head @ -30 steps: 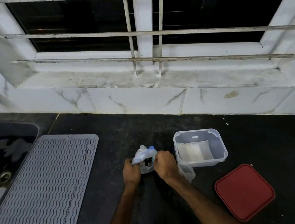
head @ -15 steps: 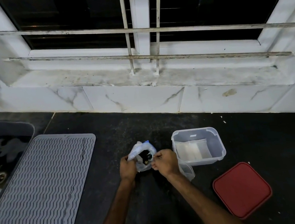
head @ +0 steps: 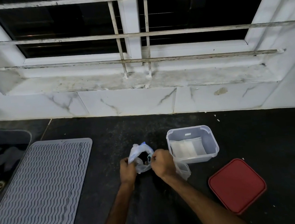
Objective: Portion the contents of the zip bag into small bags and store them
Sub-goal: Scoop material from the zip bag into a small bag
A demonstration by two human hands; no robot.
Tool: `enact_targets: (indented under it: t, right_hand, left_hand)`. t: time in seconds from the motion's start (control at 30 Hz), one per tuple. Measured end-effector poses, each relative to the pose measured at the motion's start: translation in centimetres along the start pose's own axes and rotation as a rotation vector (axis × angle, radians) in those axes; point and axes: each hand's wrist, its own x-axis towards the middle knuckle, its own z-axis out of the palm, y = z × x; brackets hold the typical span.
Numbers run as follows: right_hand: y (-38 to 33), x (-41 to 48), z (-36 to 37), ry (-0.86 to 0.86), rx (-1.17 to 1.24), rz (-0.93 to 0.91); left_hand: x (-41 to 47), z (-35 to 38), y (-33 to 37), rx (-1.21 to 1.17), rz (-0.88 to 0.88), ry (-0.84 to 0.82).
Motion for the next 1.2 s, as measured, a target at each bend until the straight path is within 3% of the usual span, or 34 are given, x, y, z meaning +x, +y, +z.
enact_targets:
  t: [0.1,0.23,0.37,0.8,1.2]
  right_hand:
    - [0.3,0.1,1.0,-0.012,-0.022,0.033]
    - [5.2,4.5,6.1,-0.104,0.166,0.127]
    - [3.4,2.4,3.5,-0.147,0.223,0.134]
    - [1.2,0.3,1.3,-0.212,0.345,0.240]
    - [0.6,0.1,0.2,-0.179,0.552,0.357]
  left_hand:
    - [-1.4,0.3,1.1,-0.021,-0.004,0.027]
    - [-1.8,-0.2,1.9,-0.081,-0.011,-0.004]
    - [-1.1,-0.7,1.6,-0.172,-0.082,0.028]
    - [-0.7,-0.2,0.2,-0.130,0.017,-0.006]
    - [0.1,0.0,-0.3,-0.199,-0.055,0.062]
